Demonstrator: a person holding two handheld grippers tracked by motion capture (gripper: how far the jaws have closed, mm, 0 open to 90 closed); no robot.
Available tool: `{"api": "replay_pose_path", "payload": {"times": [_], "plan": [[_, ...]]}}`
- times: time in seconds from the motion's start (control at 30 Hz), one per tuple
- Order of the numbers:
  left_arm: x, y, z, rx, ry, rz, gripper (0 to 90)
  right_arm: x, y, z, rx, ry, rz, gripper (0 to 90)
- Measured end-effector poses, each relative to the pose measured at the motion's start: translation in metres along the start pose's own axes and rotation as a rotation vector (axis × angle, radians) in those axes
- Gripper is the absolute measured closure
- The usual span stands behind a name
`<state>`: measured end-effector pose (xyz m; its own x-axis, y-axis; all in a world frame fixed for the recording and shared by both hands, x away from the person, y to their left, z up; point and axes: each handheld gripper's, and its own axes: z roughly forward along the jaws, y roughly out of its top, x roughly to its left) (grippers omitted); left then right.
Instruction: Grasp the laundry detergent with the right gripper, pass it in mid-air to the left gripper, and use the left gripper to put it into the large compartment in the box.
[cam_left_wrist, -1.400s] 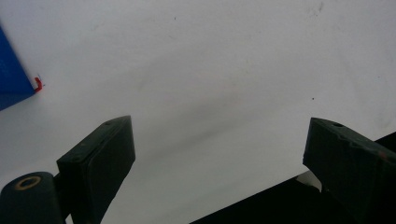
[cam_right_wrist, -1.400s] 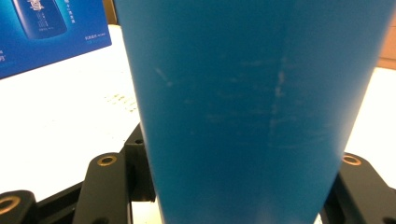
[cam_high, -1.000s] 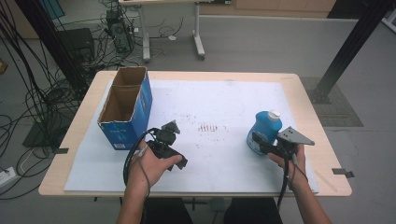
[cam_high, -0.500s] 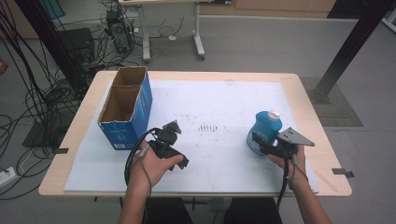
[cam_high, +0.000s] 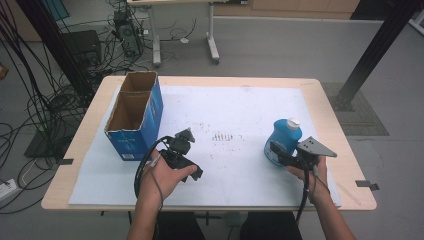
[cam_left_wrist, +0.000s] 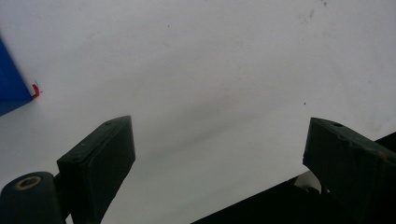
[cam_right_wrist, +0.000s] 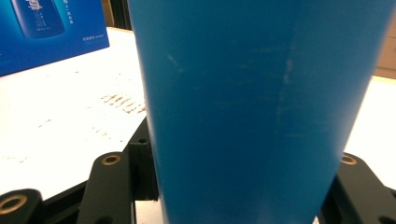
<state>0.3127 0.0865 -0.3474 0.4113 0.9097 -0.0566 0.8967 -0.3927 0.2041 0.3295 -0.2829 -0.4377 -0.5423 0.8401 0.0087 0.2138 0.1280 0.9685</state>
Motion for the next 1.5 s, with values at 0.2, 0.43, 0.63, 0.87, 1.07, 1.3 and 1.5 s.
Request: {"api": "replay_pose_path", "payload": {"times": [0.2, 0.43, 0.63, 0.87, 1.07, 1.3, 1.5], "plan": [[-0.0003, 0.0008, 0.0004, 0.0, 0.0, -0.001, 9.4, 0.0001, -0.0003, 0.0, -0.002, -0.001, 0.0, 43.7], [-0.0002, 0.0014, 0.0026, 0.005, 0.0, -0.004, 9.5, 0.0, -0.0014, -0.0001, -0.012, 0.0, 0.0, 43.6], [-0.0006, 0.0032, 0.0017, 0.005, -0.001, 0.0, 9.5, -0.0002, -0.0016, -0.0001, -0.013, 0.001, 0.001, 43.6], [-0.001, 0.0023, 0.0011, 0.0, 0.002, -0.006, 9.3, 0.0001, -0.0014, -0.0001, -0.011, -0.001, 0.004, 43.5], [-0.0011, 0.0018, 0.0003, -0.001, 0.002, -0.003, 9.3, 0.0002, -0.0012, -0.0001, -0.01, -0.002, 0.002, 43.5], [-0.0001, 0.0017, -0.0005, -0.003, 0.005, -0.003, 9.1, 0.0001, -0.0012, -0.0001, -0.009, -0.001, 0.002, 43.5], [-0.001, 0.0027, 0.0001, -0.003, 0.006, -0.005, 8.5, 0.0005, -0.0016, -0.0001, -0.013, -0.003, 0.001, 43.6]]}}
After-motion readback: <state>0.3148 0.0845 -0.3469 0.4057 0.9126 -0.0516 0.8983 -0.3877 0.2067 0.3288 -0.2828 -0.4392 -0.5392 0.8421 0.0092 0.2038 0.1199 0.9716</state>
